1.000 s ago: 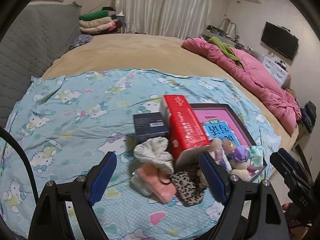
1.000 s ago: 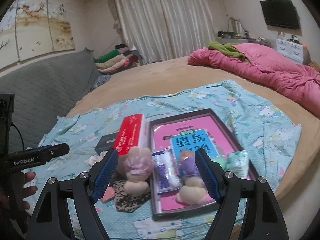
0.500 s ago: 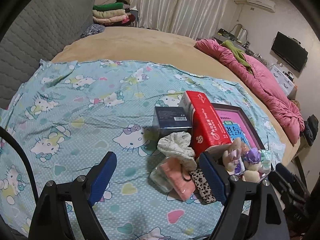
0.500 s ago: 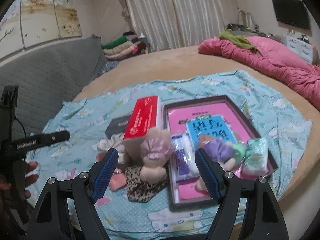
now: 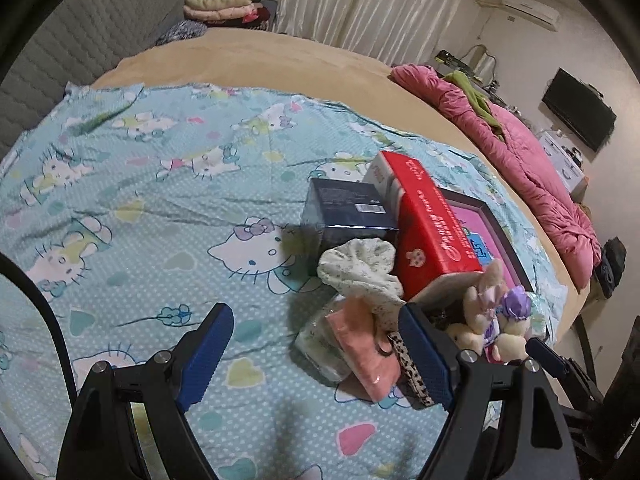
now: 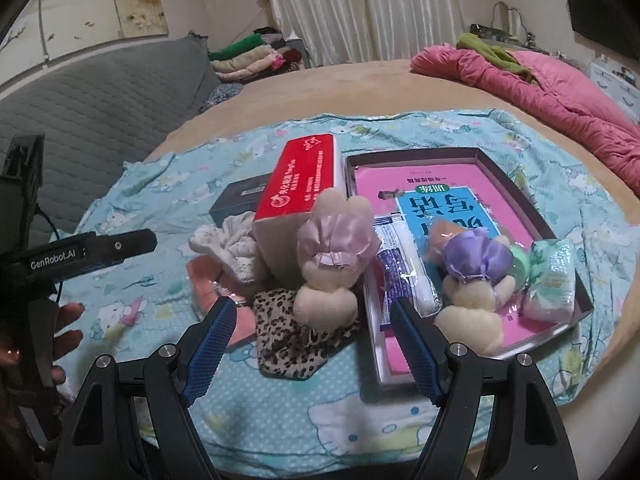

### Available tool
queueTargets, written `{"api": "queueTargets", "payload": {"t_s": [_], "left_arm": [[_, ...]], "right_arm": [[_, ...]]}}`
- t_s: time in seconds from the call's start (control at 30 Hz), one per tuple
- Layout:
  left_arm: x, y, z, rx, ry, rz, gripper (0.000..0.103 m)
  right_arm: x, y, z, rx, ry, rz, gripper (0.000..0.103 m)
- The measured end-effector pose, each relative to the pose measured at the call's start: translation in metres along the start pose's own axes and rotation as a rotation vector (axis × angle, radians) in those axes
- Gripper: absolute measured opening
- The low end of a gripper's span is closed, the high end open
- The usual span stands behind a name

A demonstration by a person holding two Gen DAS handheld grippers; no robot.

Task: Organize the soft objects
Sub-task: 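Withdraw both grippers from the box toward the remaining soft items, then grasp the white floral scrunchie with the left gripper while the right gripper grasps the pink-bow bunny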

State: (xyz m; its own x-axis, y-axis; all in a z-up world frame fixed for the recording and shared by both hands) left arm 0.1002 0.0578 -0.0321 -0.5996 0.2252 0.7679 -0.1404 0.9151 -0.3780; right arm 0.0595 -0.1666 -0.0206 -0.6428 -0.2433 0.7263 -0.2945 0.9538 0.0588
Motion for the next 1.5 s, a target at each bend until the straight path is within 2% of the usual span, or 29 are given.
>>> {"api": "queueTargets", "payload": {"t_s": [0.37, 0.53, 0.9, 1.27, 1.5], "left_arm": [[-0.028, 0.008, -0.021, 0.078, 0.014, 0.09, 0.084], [-0.039, 0.004, -0.025, 0.068, 0.038, 0.128, 0.084], [-0.069, -0.004, -0.03, 0.047, 0.095, 0.165, 0.084], [-0.088, -0.004, -0.029, 0.041, 0.14, 0.197, 0.083], [-0.09, -0.006, -0.029, 0.025, 0.139, 0.208, 0.07]], "right_arm": [[-0.029, -0.003, -0.001, 0.019, 0.019, 0.04, 0.08], [-0.038, -0.005, -0.002, 0.021, 0.027, 0.047, 0.08], [-0.061, 0.005, -0.006, 0.082, 0.043, 0.068, 0.08], [-0.069, 0.002, -0.009, 0.086, 0.034, 0.084, 0.08], [-0.071, 0.001, -0.012, 0.094, 0.013, 0.097, 0.08]]}}
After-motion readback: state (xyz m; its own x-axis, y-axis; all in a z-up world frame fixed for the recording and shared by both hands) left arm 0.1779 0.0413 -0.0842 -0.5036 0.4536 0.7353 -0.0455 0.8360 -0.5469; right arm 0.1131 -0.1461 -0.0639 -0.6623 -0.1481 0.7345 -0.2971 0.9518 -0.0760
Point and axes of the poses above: each gripper's, at about its wrist camera, not at the fingertips, and x roughly against the way its jaws point, y to its left, z to its underside, the point moved 2 cm from there along -x, roughly the way its jaws point, and after that the axes turned 8 degrees about x, right-handed, at the moved point
